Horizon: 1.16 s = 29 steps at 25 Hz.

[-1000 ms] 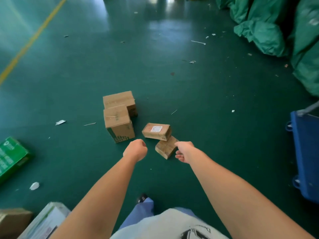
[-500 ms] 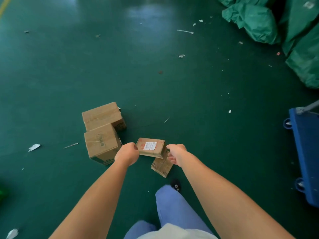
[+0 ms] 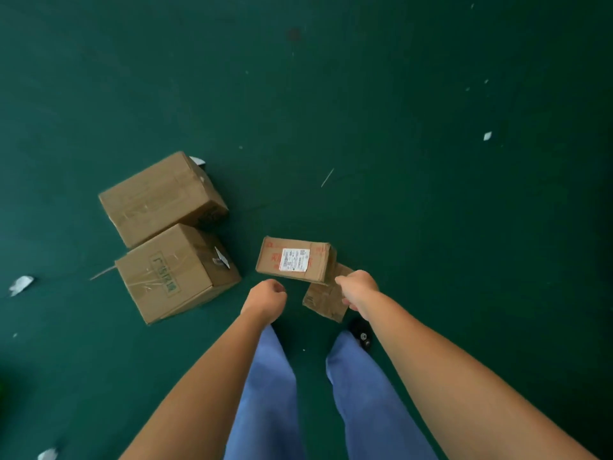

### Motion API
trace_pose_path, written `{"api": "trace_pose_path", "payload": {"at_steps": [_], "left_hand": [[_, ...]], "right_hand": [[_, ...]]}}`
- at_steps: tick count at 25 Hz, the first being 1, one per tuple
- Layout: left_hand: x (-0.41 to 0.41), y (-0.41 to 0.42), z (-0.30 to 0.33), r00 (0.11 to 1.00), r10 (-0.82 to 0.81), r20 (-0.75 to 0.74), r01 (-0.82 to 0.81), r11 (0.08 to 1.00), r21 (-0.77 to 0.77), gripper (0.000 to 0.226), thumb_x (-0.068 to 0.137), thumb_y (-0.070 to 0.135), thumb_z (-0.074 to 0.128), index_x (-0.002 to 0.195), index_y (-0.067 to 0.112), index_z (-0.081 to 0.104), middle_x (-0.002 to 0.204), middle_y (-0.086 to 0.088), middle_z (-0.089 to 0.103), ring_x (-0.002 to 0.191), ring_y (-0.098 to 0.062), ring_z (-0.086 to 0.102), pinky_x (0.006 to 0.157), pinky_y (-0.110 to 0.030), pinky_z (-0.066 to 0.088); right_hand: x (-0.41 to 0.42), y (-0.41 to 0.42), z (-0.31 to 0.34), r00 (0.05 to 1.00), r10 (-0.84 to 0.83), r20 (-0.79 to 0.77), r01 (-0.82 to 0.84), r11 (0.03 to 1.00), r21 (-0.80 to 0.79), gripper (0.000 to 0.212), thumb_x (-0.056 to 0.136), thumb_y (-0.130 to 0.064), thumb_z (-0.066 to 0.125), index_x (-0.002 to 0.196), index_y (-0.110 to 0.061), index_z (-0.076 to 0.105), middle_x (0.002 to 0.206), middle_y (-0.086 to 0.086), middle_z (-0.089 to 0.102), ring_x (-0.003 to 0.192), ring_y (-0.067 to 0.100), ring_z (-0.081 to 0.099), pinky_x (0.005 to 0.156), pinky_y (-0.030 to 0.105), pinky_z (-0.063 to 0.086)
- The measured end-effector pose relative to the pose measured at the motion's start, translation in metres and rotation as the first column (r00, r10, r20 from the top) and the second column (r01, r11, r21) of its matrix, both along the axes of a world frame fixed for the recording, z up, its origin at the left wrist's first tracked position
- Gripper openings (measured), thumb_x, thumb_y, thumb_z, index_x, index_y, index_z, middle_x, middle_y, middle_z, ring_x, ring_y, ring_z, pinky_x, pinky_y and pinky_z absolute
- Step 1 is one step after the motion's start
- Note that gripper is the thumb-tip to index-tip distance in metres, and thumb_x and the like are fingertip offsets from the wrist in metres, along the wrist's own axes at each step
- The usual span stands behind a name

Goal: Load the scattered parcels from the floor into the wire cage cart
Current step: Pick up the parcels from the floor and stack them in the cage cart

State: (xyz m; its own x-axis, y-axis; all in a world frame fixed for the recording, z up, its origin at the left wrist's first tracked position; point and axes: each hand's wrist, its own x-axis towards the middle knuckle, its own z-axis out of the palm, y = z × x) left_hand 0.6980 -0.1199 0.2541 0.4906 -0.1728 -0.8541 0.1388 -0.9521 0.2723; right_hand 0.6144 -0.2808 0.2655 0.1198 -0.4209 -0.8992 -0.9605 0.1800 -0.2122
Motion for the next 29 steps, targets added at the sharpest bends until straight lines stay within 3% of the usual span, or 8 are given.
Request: {"api": "trace_pose_path", "payload": {"at_steps": [7,10,12,17,22,25,27,29], "left_hand": [[0.039,-0.006,-0.179,0.985,0.009,-0.173,-0.010,1.000,-0.001,0.027,0.091,0.015,0.048,0.114,0.011,0.062,0.110,-0.009,0.065,0.099,-0.028,0.064,0.089,-0.042,0.054],[0.051,-0.005,-0.244,0.987,0.005,-0.163,-0.009,1.000,-0.028,0.027,0.095,0.018,0.050,0.119,0.011,0.059,0.117,-0.005,0.062,0.101,-0.024,0.061,0.092,-0.039,0.052],[0.055,-0.004,-0.272,0.990,0.045,-0.135,-0.053,0.997,-0.054,0.031,0.096,0.021,0.050,0.126,0.012,0.056,0.124,-0.004,0.060,0.104,-0.021,0.059,0.092,-0.035,0.050],[0.042,0.000,-0.307,0.979,0.151,-0.138,-0.160,0.985,-0.061,0.043,0.098,0.033,0.049,0.138,0.019,0.047,0.135,0.000,0.054,0.110,-0.017,0.056,0.089,-0.030,0.044],[0.036,-0.015,-0.296,0.895,0.390,-0.217,-0.399,0.917,0.000,0.053,0.097,0.048,0.044,0.131,0.009,0.051,0.120,-0.005,0.057,0.102,-0.024,0.053,0.089,-0.034,0.044],[0.039,-0.028,-0.279,0.740,0.640,-0.204,-0.634,0.766,0.103,0.087,0.084,0.060,0.057,0.149,0.009,0.027,0.143,-0.012,0.042,0.125,-0.033,0.045,0.100,-0.049,0.044],[0.045,-0.035,-0.275,0.685,0.710,-0.164,-0.696,0.704,0.142,0.116,0.067,0.067,0.070,0.154,0.023,0.008,0.152,-0.008,0.031,0.132,-0.036,0.039,0.098,-0.055,0.045],[0.045,-0.041,-0.287,0.658,0.742,-0.130,-0.710,0.669,0.221,0.145,0.031,0.080,0.077,0.151,0.033,0.011,0.151,-0.006,0.030,0.130,-0.038,0.040,0.093,-0.056,0.047]], "right_hand": [[0.047,0.002,-0.193,0.992,-0.108,-0.071,0.111,0.992,0.052,0.038,0.094,-0.032,0.058,0.124,-0.011,0.051,0.101,0.003,0.058,0.085,0.018,0.056,0.067,0.029,0.047],[0.061,-0.004,-0.268,0.988,-0.139,-0.063,0.141,0.990,0.030,0.080,0.084,-0.039,0.070,0.148,-0.021,0.025,0.138,0.010,0.044,0.115,0.029,0.051,0.083,0.042,0.052],[0.062,-0.008,-0.303,0.984,-0.167,-0.068,0.168,0.986,0.005,0.102,0.079,-0.038,0.075,0.153,-0.027,0.006,0.155,0.009,0.024,0.137,0.035,0.033,0.105,0.053,0.038],[0.043,-0.002,-0.340,0.951,-0.307,-0.037,0.309,0.950,0.037,0.117,0.077,-0.031,0.079,0.153,-0.029,-0.011,0.159,0.007,0.016,0.140,0.033,0.029,0.109,0.054,0.029],[0.019,0.036,-0.326,0.998,-0.054,0.031,0.053,0.998,0.016,0.130,0.065,-0.037,0.086,0.153,-0.028,-0.009,0.160,0.004,0.006,0.145,0.031,0.018,0.114,0.054,0.026],[-0.008,0.064,-0.303,0.967,0.215,0.135,-0.197,0.970,-0.140,0.118,0.065,-0.032,0.085,0.152,-0.018,0.006,0.154,0.006,0.016,0.142,0.029,0.021,0.115,0.046,0.026],[-0.023,0.075,-0.293,0.930,0.328,0.167,-0.274,0.919,-0.284,0.112,0.063,-0.028,0.086,0.148,-0.014,0.015,0.150,0.010,0.024,0.139,0.032,0.025,0.114,0.045,0.028],[-0.034,0.082,-0.293,0.880,0.428,0.207,-0.309,0.846,-0.435,0.112,0.055,-0.023,0.090,0.142,-0.013,0.020,0.143,0.014,0.035,0.133,0.036,0.032,0.110,0.051,0.035]]}}
